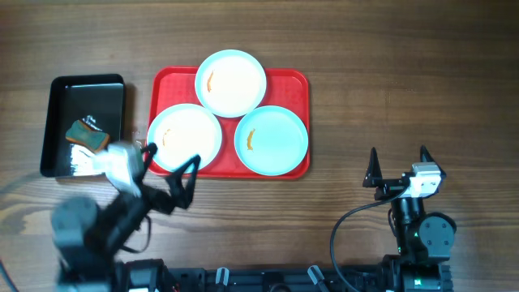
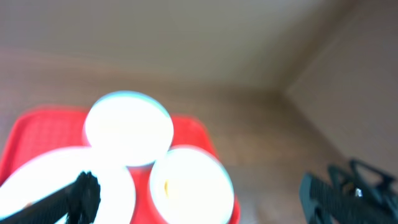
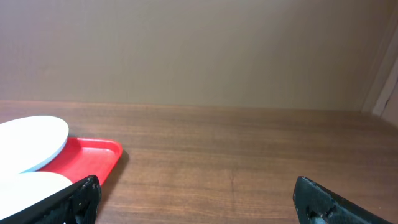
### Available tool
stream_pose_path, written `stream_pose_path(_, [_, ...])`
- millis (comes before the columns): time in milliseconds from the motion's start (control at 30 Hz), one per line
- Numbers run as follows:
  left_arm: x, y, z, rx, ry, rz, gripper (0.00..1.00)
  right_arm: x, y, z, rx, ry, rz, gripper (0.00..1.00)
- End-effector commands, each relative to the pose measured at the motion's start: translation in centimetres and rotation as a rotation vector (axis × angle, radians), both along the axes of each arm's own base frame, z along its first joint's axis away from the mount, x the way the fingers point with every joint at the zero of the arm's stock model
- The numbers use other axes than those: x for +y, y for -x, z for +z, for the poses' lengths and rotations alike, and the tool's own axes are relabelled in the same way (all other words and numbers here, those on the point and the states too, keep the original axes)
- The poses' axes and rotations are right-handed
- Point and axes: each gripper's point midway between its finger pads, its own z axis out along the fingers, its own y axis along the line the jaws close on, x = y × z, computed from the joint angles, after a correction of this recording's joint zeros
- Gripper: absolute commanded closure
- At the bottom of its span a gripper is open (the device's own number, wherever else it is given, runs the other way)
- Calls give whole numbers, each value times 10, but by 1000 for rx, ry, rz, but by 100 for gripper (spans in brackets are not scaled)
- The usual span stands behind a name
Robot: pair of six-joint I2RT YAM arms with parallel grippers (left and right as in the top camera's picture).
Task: Clean dirty plates on tray and stack at the side
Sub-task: 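Move the left gripper over the black tray toward the sponge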
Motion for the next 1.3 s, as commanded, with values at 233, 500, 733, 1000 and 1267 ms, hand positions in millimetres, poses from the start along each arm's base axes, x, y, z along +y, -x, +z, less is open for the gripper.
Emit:
stream_pose_path(233, [-14, -53, -9, 585, 105, -121, 0, -4, 0, 2, -9, 18, -21, 0])
stream_pose_path(500, [81, -71, -40, 915, -81, 525, 0, -4, 0, 2, -9, 18, -21, 0])
stream_pose_path(733, [125, -94, -62, 1094, -184, 683, 0, -4, 0, 2, -9, 18, -21, 0])
stream_pose_path(1000, [185, -137, -64, 951, -9, 894, 0, -4, 0, 2, -9, 18, -21, 0])
stream_pose_path(1267, [208, -129, -112, 1112, -18, 926, 0, -4, 0, 2, -9, 18, -21, 0])
